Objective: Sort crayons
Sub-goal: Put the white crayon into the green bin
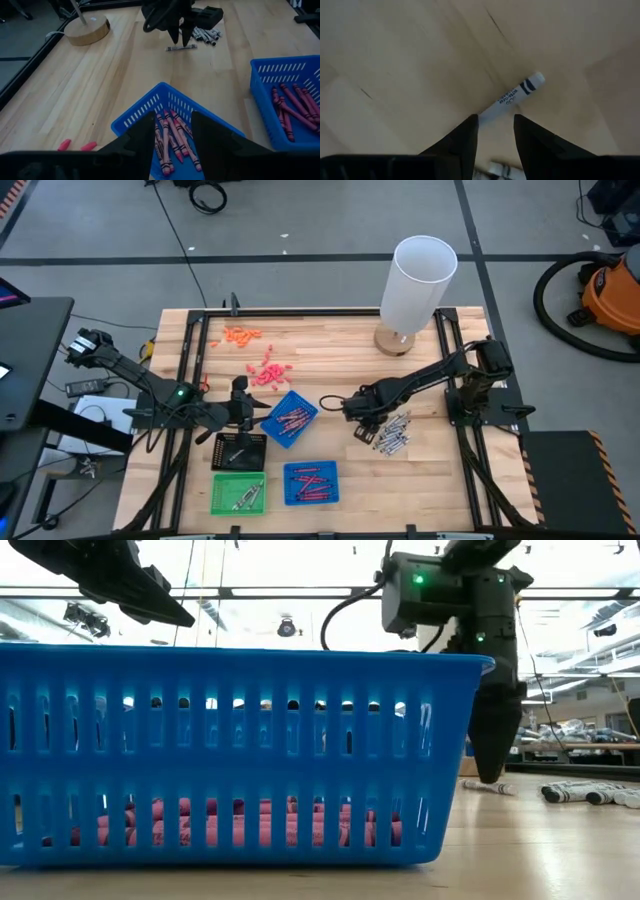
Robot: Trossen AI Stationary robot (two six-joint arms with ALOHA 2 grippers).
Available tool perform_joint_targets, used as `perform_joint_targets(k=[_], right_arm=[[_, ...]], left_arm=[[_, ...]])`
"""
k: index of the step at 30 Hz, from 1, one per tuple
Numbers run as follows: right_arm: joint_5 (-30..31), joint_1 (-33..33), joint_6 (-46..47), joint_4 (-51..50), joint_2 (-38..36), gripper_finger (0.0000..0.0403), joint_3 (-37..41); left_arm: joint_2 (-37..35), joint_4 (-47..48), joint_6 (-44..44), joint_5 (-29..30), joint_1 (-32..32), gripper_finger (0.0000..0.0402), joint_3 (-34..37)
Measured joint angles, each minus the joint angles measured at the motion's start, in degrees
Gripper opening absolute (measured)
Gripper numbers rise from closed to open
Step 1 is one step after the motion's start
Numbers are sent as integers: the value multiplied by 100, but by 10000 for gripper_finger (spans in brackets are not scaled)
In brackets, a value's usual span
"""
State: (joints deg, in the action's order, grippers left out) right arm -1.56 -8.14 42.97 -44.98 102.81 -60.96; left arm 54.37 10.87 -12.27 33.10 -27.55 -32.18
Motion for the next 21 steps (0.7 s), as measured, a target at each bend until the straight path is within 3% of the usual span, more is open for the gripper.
perform_joint_targets(k=[14,21], right_arm=[[-141,121,-57,-82,-7,131,104],[-148,125,-217,202,-3,101,208]], left_arm=[[0,20,111,-1,0,137,0],[0,22,142,0,0,137,0]])
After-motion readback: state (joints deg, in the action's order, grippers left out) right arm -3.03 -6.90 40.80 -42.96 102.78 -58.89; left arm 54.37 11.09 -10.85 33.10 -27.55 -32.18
